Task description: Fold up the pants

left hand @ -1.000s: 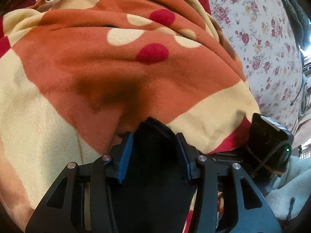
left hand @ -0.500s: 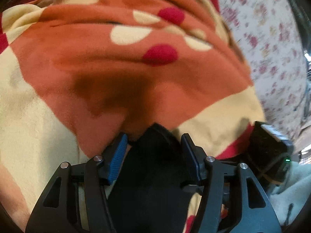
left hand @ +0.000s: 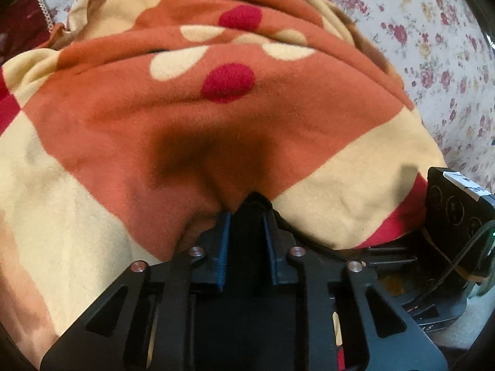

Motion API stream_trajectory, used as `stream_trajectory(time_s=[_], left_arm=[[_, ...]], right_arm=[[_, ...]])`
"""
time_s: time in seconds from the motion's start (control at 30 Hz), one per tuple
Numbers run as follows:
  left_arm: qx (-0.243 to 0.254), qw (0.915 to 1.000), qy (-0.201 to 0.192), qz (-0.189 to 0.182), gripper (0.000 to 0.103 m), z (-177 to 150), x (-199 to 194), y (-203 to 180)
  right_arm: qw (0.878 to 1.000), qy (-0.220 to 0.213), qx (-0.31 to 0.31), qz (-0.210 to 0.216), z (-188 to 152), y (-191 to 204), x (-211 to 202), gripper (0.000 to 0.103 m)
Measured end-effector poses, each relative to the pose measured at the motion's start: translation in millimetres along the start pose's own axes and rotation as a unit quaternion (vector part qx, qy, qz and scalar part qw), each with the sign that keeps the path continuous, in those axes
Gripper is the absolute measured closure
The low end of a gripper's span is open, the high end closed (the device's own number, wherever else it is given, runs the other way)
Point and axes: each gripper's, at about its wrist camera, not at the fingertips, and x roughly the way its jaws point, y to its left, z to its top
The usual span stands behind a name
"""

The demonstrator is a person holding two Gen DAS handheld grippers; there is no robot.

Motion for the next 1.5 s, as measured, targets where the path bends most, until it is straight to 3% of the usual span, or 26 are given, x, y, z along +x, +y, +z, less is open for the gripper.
stream_trajectory(time_s=[0.17, 0.53, 0.77, 1.07, 1.27, 1.4, 1.5], left_arm=[[-0.007, 0.9994, -0.032, -0.015, 0.09, -5.7, -26.2, -8.7], [-0.015, 0.9952, -0.097, -0.01, 0.09, -17.8, -94.9, -22.4], [-0.05, 0.9881, -0.145, -0.003, 0.09, -67.2, -150.5, -19.1], [-0.129, 0.9694, -0.208, 0.02, 0.09, -169.4, -205.1, 15.0], [-0.194, 0.9547, -0.221, 0.046, 0.09, -229.4, -217.2, 43.0], [-0.233, 0.9437, -0.225, 0.066, 0.09, -260.1, -219.8, 55.3], [-0.268, 0.9309, -0.236, 0.077, 0.09, -278.5, -226.0, 64.5]], right_arm=[[0.999, -0.016, -0.034, 0.012, 3.0, 15.6, -13.2, 0.093], [0.992, -0.033, -0.112, 0.044, 7.3, 62.4, -34.7, 0.093], [0.979, -0.013, -0.186, 0.078, 2.6, 120.0, -24.1, 0.092], [0.951, 0.05, -0.28, 0.124, -26.2, 190.2, 17.8, 0.092], [0.931, 0.102, -0.32, 0.146, -51.7, 227.9, 55.9, 0.092], [0.924, 0.137, -0.325, 0.149, -68.5, 237.7, 88.1, 0.092], [0.929, 0.155, -0.292, 0.167, -74.8, 233.1, 103.7, 0.085]])
